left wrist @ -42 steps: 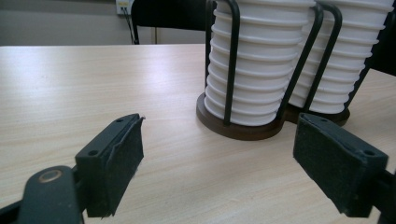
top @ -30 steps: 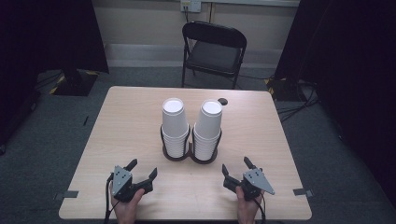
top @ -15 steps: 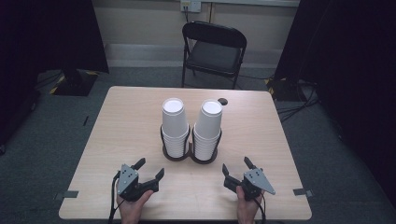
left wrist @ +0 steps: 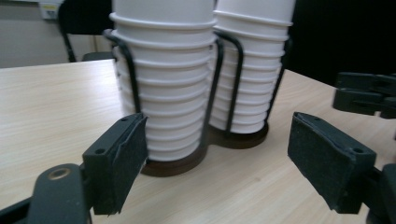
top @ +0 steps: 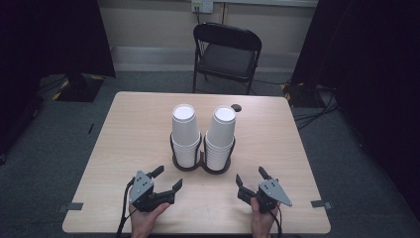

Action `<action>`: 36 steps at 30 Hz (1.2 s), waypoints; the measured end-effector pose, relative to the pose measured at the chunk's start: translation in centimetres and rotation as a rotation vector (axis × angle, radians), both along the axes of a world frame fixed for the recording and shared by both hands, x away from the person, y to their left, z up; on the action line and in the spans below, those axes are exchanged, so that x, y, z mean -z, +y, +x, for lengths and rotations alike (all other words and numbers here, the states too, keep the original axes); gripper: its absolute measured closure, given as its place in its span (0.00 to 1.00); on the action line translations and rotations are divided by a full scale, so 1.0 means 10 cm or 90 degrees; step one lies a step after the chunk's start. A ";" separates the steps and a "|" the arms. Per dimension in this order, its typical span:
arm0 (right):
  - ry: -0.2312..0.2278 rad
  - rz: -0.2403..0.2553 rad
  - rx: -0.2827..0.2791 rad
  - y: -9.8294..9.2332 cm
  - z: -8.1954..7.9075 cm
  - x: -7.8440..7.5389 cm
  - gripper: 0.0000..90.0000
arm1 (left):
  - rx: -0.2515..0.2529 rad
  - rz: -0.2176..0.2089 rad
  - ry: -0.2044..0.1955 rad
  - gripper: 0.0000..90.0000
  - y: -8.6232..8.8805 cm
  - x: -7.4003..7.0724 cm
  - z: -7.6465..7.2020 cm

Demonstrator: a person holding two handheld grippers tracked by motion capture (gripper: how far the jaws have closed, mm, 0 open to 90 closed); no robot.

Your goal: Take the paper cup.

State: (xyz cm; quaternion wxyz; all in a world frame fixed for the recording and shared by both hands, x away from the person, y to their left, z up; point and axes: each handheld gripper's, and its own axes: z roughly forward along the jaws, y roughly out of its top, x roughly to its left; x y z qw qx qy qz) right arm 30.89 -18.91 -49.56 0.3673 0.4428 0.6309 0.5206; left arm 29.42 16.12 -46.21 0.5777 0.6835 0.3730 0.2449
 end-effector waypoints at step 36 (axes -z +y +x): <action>0.004 0.001 -0.013 0.00 0.01 0.00 0.18 | 0.127 0.012 -0.070 0.26 -0.56 -0.67 0.34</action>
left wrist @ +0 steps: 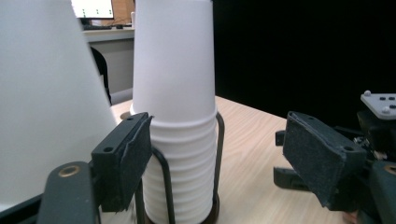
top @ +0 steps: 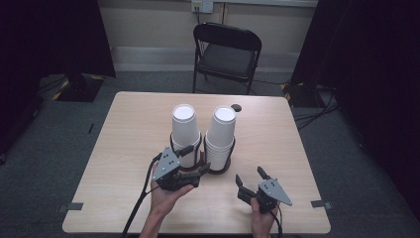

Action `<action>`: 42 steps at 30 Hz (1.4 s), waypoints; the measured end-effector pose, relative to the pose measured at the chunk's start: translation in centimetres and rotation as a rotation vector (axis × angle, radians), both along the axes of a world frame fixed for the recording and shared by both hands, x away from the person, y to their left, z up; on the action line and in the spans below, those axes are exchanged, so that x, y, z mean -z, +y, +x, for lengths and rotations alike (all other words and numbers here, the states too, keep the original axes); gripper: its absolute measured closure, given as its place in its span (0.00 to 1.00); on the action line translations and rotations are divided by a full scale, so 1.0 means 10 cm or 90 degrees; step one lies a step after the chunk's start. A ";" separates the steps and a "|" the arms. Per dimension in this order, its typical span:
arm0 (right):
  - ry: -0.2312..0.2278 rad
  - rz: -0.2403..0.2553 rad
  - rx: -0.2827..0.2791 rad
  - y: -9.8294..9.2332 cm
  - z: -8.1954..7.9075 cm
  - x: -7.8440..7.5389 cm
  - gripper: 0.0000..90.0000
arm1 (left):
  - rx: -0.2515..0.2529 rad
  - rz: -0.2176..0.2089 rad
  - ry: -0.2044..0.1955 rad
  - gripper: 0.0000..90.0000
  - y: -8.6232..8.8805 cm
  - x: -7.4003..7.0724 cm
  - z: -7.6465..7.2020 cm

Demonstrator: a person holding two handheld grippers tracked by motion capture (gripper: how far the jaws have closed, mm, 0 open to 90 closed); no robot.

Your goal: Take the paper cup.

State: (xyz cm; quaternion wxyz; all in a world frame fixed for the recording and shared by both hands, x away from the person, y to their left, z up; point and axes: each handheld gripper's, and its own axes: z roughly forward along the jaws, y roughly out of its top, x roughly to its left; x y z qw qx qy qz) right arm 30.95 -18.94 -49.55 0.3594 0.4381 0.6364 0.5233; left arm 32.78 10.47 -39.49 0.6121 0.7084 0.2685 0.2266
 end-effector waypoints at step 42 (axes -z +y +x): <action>0.001 0.004 -0.004 -0.01 0.00 0.00 0.18 | -0.013 0.019 -0.020 0.17 -0.46 -0.47 0.48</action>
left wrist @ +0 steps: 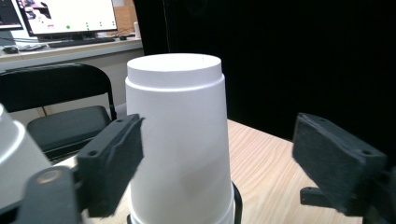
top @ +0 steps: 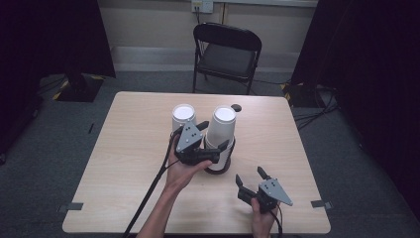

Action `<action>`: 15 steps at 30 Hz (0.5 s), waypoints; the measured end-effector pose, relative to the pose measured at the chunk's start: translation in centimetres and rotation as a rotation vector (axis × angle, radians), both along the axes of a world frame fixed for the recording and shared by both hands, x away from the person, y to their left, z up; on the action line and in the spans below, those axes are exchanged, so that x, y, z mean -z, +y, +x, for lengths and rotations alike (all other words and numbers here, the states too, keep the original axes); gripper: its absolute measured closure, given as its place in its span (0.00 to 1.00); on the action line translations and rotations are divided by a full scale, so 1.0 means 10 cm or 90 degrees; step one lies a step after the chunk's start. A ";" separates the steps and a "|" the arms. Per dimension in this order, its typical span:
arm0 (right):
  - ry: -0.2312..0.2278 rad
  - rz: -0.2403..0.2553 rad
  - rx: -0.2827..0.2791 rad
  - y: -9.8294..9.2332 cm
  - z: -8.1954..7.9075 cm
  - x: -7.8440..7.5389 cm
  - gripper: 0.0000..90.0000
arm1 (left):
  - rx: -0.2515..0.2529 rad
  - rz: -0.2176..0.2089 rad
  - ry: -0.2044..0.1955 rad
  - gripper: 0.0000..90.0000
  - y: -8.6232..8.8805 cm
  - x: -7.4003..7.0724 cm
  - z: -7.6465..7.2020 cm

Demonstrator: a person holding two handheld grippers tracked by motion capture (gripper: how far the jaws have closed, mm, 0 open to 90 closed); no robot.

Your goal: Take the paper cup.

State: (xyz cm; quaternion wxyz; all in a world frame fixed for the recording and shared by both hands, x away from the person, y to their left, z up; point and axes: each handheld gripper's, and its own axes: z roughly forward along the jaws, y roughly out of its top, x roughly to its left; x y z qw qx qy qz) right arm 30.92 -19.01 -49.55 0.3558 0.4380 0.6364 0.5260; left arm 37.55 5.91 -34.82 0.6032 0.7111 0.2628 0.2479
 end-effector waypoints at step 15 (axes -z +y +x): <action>-0.006 0.005 -0.015 -0.01 -0.01 0.00 0.18 | -0.013 0.019 -0.008 0.18 -0.06 -0.14 0.15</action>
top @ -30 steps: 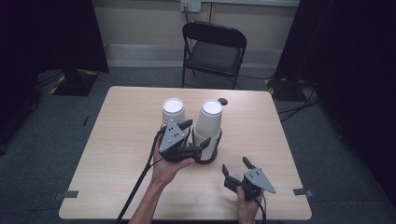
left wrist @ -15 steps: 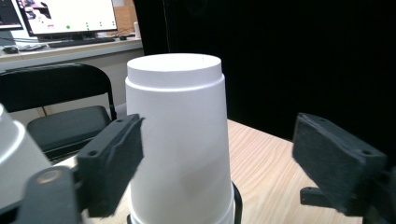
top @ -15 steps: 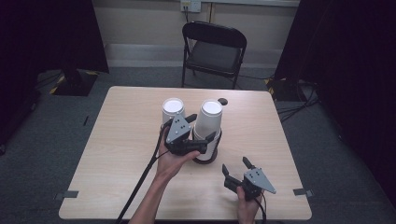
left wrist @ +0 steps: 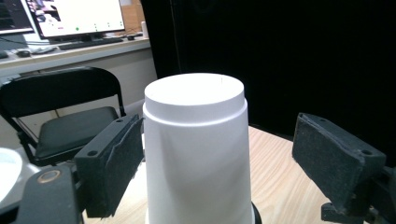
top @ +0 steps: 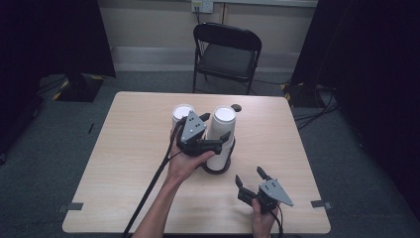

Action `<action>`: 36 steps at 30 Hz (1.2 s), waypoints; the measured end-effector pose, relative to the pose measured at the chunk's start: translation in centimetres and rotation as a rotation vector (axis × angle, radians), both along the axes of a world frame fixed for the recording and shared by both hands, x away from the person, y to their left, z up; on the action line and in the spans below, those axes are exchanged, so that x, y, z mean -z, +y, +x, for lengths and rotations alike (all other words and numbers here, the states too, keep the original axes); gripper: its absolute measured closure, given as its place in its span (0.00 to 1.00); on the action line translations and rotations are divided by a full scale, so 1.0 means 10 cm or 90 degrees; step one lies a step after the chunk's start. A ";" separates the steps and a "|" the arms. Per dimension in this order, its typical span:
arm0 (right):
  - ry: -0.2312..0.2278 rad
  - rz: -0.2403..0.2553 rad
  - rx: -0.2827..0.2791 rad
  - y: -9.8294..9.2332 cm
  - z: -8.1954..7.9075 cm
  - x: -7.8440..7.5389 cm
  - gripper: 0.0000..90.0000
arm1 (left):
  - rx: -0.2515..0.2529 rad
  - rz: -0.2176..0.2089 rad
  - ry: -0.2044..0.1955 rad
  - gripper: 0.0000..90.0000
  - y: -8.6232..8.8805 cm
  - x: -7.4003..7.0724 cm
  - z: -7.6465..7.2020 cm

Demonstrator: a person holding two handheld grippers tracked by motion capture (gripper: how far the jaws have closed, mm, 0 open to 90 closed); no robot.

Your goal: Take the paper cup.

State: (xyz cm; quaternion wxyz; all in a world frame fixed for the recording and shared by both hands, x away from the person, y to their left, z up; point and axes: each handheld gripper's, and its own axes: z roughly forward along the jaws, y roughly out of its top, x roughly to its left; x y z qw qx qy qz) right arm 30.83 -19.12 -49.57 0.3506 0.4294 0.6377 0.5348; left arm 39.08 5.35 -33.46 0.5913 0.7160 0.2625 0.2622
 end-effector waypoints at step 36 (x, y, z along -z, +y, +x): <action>-0.004 -0.005 0.002 0.01 0.00 0.00 0.18 | -0.066 0.053 0.026 0.22 -0.35 -0.01 0.31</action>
